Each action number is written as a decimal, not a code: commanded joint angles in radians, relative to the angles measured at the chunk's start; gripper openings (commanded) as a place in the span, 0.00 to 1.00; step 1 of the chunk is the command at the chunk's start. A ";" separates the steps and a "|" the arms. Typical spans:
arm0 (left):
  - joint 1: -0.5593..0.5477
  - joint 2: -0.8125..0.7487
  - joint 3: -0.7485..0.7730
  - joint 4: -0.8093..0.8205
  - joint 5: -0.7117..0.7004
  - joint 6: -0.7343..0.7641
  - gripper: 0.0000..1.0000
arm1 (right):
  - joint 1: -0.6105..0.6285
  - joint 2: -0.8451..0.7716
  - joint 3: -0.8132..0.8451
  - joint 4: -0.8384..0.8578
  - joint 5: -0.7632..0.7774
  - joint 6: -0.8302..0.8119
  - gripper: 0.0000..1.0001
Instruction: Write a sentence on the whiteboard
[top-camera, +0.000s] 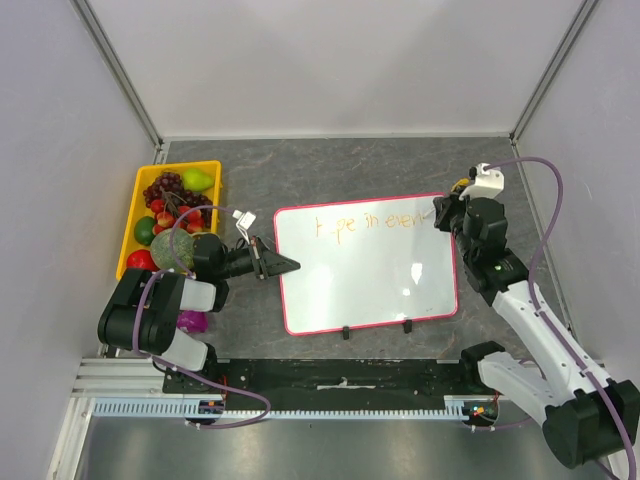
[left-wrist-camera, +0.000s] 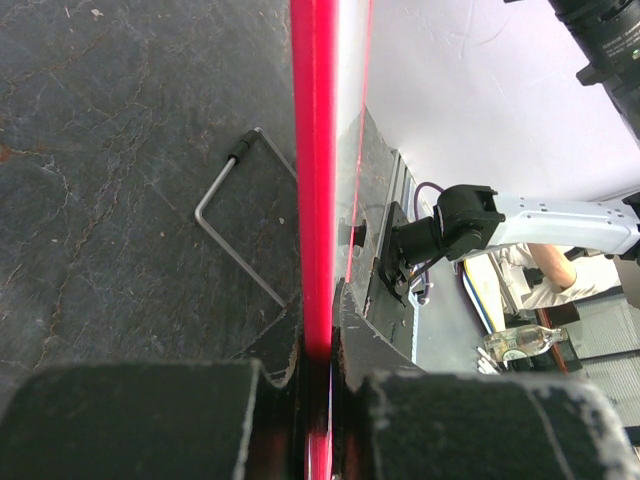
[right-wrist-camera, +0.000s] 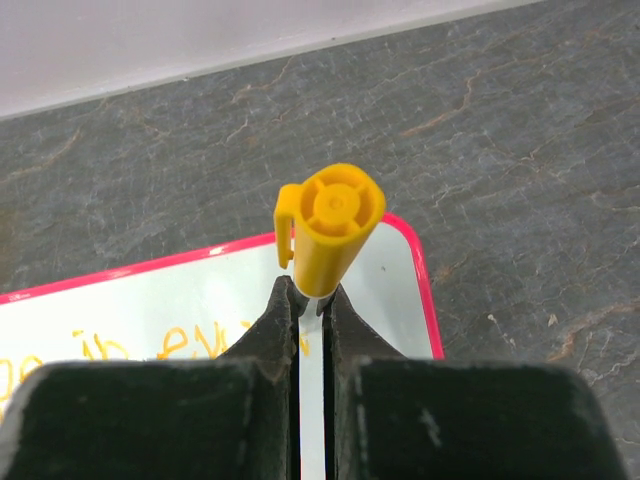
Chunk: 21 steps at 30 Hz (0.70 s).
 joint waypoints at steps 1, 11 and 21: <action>-0.002 0.013 0.003 -0.043 -0.073 0.160 0.02 | -0.007 0.016 0.077 0.006 0.048 -0.008 0.00; -0.002 0.013 0.005 -0.045 -0.073 0.162 0.02 | -0.013 0.051 0.066 0.020 0.045 0.002 0.00; -0.004 0.013 0.005 -0.045 -0.073 0.163 0.02 | -0.013 0.028 0.002 0.000 0.005 -0.003 0.00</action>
